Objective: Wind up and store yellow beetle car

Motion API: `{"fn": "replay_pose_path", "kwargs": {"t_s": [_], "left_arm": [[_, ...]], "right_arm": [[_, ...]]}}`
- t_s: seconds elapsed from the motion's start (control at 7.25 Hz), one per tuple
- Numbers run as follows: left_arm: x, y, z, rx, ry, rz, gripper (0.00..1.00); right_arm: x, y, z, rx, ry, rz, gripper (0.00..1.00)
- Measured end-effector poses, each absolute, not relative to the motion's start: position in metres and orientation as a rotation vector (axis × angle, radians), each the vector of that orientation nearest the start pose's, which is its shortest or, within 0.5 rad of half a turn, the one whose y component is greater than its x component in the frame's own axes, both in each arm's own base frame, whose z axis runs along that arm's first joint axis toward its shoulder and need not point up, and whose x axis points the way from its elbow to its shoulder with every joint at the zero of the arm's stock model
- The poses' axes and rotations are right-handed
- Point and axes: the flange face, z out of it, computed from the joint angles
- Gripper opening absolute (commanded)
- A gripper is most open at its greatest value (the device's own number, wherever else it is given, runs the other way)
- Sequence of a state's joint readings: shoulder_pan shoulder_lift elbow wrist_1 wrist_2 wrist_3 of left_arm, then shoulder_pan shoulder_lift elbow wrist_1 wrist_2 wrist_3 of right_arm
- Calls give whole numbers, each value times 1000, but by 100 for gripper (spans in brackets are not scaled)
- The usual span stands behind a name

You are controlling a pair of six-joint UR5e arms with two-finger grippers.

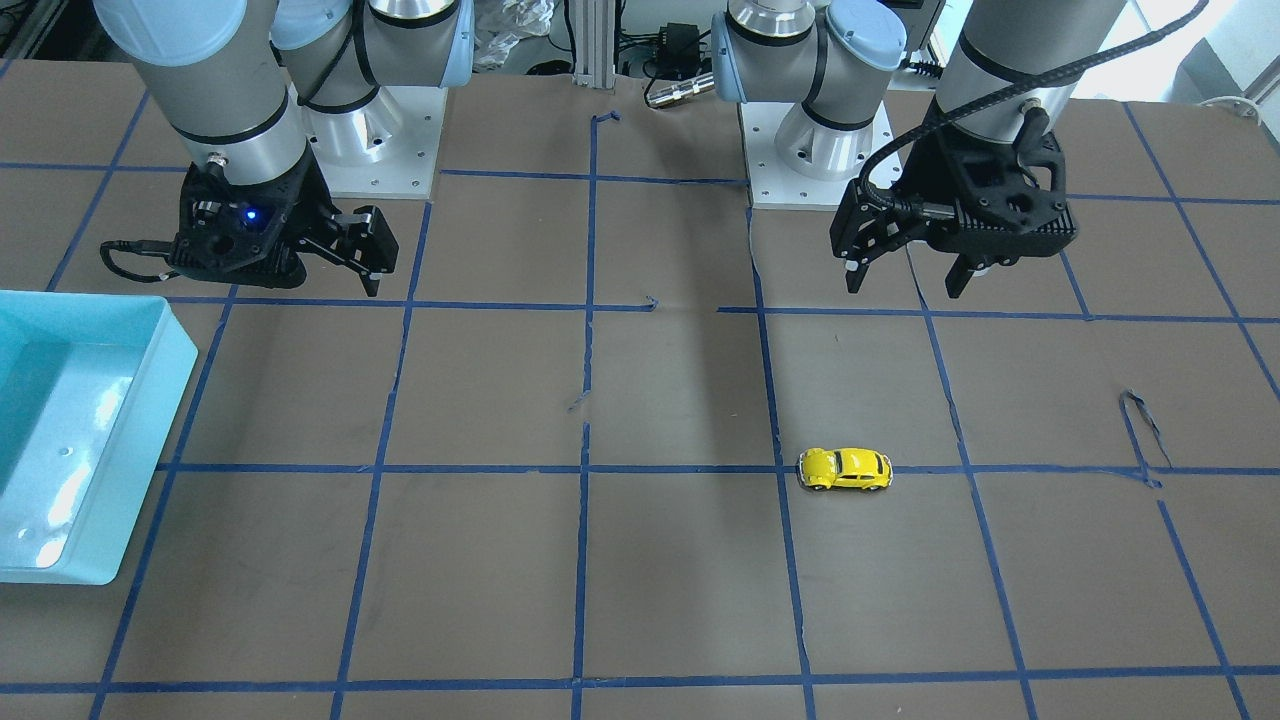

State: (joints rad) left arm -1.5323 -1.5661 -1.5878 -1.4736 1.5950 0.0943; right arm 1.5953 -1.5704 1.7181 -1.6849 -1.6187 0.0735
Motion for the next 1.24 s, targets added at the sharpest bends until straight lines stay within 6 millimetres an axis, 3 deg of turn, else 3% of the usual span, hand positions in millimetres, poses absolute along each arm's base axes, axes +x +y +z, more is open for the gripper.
{"fn": "replay_pose_path", "kwargs": {"t_s": [0.14, 1.24], "left_arm": [[-113, -502, 491, 86, 3108, -127, 100], [-114, -500, 485, 117, 3104, -91, 98]], "right_arm": [[140, -481, 427, 75, 3190, 51, 100], [141, -481, 434, 73, 3185, 27, 100]]}}
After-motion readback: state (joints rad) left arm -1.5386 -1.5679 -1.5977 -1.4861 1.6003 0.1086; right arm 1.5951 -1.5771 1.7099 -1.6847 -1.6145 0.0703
